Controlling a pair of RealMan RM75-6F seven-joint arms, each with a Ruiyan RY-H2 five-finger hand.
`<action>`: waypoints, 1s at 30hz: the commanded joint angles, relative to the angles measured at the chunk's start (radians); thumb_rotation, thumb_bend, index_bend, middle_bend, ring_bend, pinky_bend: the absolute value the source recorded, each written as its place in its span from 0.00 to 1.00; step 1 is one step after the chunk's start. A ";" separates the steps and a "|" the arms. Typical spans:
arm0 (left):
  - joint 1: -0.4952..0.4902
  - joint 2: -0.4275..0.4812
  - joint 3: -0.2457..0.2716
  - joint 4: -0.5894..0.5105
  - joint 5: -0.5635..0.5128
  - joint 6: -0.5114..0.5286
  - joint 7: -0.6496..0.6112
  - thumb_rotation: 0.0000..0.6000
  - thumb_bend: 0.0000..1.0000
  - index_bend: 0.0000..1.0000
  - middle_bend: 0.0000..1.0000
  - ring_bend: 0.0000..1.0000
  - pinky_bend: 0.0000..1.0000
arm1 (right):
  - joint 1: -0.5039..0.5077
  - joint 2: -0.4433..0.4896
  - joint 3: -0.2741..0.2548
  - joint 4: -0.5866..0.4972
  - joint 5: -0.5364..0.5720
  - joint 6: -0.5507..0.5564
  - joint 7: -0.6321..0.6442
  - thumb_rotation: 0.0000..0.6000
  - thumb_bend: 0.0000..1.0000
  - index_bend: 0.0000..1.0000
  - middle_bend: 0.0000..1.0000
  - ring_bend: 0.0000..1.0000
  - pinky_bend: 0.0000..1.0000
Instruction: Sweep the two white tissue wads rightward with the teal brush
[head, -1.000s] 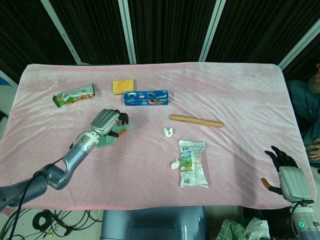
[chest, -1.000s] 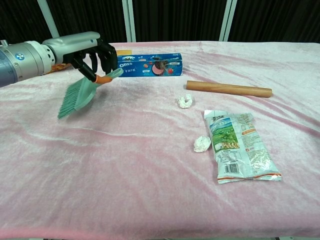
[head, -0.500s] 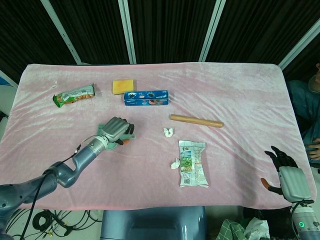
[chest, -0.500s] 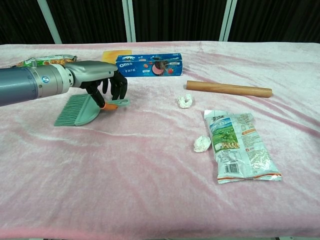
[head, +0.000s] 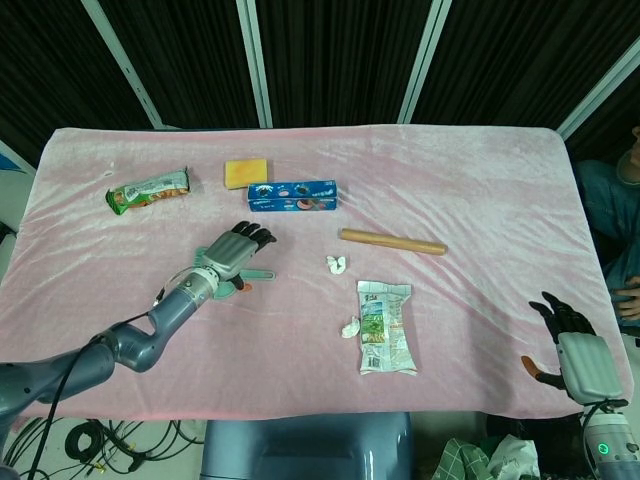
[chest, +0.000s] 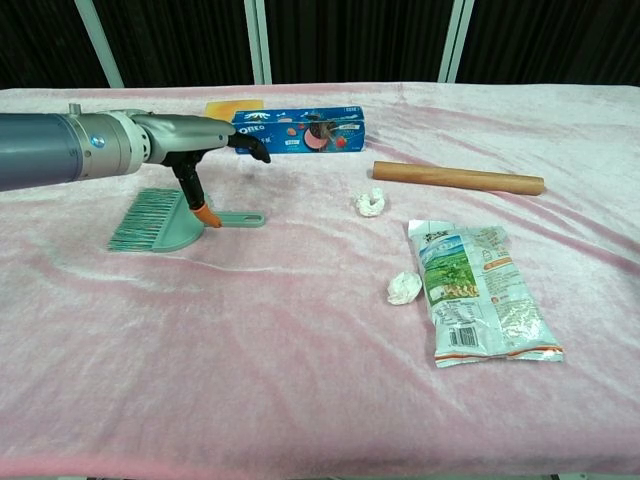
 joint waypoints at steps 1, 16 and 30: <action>-0.010 0.116 -0.051 -0.178 -0.119 0.018 0.101 1.00 0.06 0.13 0.11 0.00 0.02 | 0.000 -0.001 0.000 0.000 0.000 0.001 -0.001 1.00 0.19 0.18 0.06 0.10 0.15; 0.395 0.639 0.158 -0.911 -0.028 0.641 0.360 1.00 0.13 0.13 0.13 0.00 0.01 | -0.002 -0.006 0.010 0.011 0.004 0.021 -0.033 1.00 0.19 0.18 0.06 0.10 0.15; 0.822 0.507 0.311 -0.584 0.317 1.086 -0.097 1.00 0.14 0.16 0.12 0.00 0.00 | -0.009 -0.020 0.019 0.036 -0.007 0.056 -0.047 1.00 0.19 0.18 0.04 0.09 0.14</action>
